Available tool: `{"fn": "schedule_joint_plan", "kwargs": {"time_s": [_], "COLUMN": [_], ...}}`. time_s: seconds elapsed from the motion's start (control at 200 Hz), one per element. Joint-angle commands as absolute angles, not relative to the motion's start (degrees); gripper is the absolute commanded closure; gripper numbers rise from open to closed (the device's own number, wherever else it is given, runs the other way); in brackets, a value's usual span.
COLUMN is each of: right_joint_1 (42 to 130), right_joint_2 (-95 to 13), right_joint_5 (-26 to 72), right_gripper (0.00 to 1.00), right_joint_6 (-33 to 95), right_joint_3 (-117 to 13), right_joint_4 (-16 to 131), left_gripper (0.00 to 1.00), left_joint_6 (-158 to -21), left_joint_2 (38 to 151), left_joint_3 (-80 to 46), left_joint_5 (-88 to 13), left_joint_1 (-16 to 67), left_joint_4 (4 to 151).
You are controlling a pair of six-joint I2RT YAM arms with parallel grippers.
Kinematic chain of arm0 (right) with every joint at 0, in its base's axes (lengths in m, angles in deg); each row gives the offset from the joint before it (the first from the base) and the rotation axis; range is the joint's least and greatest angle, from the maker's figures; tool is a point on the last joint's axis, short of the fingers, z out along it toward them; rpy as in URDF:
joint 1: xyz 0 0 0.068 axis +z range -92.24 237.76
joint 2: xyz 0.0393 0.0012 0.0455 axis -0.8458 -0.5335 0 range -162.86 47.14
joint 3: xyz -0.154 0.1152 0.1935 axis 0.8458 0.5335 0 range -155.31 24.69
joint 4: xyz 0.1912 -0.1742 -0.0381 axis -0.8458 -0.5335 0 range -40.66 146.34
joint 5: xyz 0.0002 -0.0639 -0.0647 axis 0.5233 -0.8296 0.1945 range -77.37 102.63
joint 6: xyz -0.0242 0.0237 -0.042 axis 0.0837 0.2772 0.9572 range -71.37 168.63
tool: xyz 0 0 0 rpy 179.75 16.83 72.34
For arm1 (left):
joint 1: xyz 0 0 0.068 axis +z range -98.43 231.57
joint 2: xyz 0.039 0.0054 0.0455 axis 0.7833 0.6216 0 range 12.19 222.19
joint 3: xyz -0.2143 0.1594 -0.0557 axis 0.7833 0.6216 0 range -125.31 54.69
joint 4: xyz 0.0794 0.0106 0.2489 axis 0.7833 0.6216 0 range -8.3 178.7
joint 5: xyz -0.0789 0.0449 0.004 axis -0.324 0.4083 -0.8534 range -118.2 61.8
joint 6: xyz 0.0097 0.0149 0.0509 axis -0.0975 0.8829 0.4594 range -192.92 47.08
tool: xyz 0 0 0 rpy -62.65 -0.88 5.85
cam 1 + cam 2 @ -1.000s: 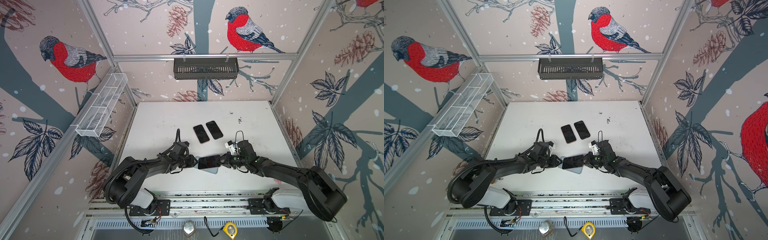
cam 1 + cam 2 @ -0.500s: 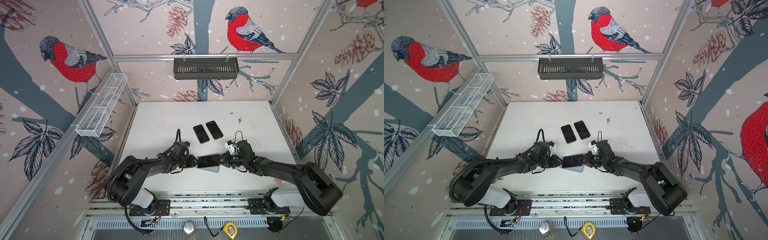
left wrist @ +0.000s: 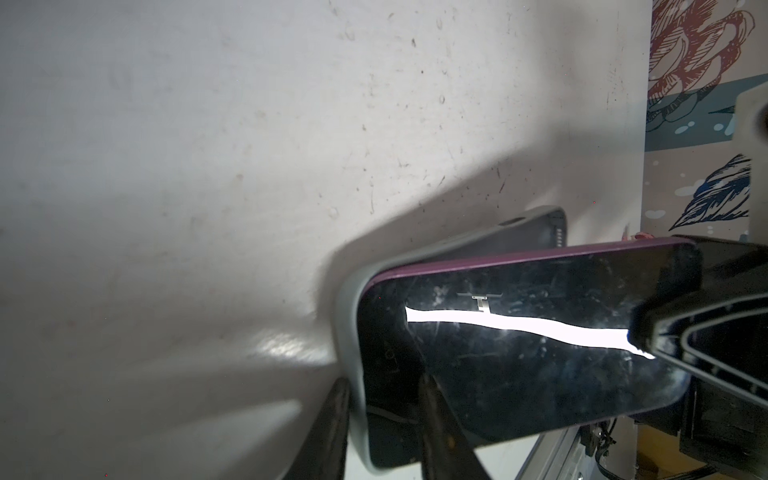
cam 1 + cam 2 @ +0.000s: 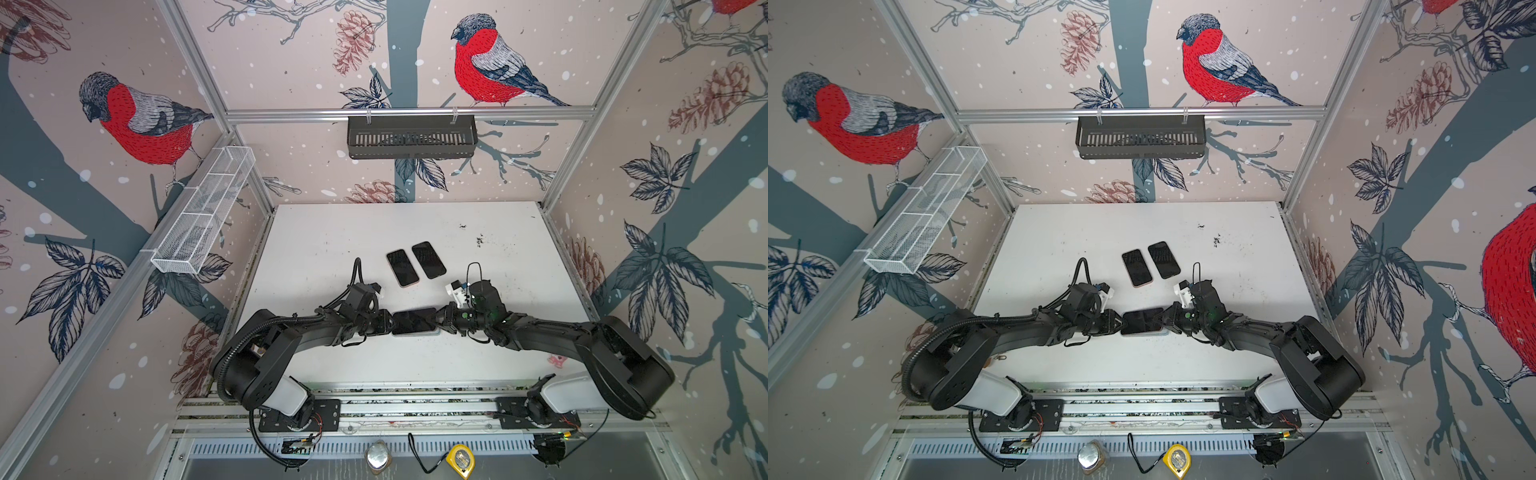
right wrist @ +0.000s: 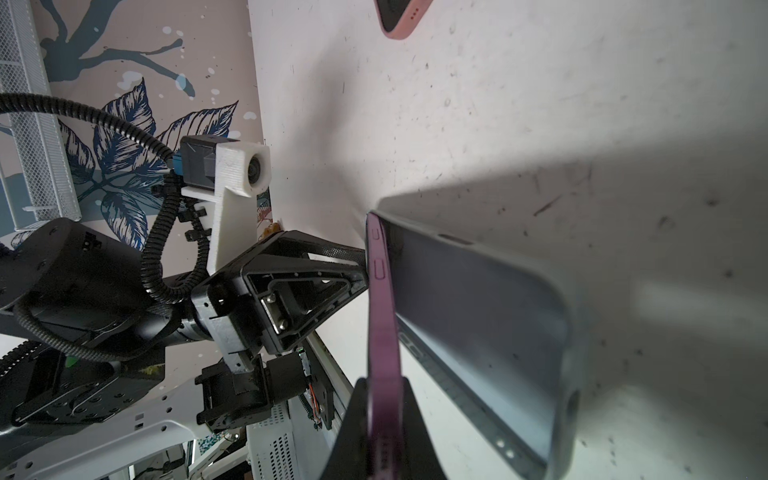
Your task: Put the phone into the phone case
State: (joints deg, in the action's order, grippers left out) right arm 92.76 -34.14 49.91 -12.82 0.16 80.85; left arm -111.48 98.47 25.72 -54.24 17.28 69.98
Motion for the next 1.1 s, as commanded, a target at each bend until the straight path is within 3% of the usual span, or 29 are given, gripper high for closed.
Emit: {"fn": "schedule_joint_plan", "kwargs": {"time_s": [0.0, 0.5, 0.68, 0.941, 1.096], "right_joint_1": [93.89, 94.85, 94.76, 94.67, 94.65], "right_joint_2": [-35.56, -39.67, -39.70, -40.33, -39.37], "right_joint_5": [50.73, 49.77, 47.75, 47.71, 44.13], "right_gripper": [1.00, 0.99, 0.79, 0.68, 0.62], "right_joint_6": [-12.50, -11.01, -7.33, -5.75, 0.14], "right_joint_3": [-0.44, -1.81, -3.82, -5.27, -9.49], "right_joint_4": [79.63, 78.77, 73.24, 71.03, 62.06], "left_gripper": [0.71, 0.71, 0.71, 0.71, 0.71], "left_joint_6": [-111.41, -110.17, -109.84, -109.92, -109.31], "left_joint_2": [98.94, 99.37, 99.73, 100.08, 99.99], "left_joint_3": [25.61, 24.67, 24.64, 24.47, 24.32], "left_joint_5": [-55.07, -54.06, -53.69, -53.85, -53.42], "left_joint_1": [16.94, 16.77, 16.81, 16.78, 16.76], "left_joint_4": [70.46, 73.07, 73.23, 73.07, 73.88]}}
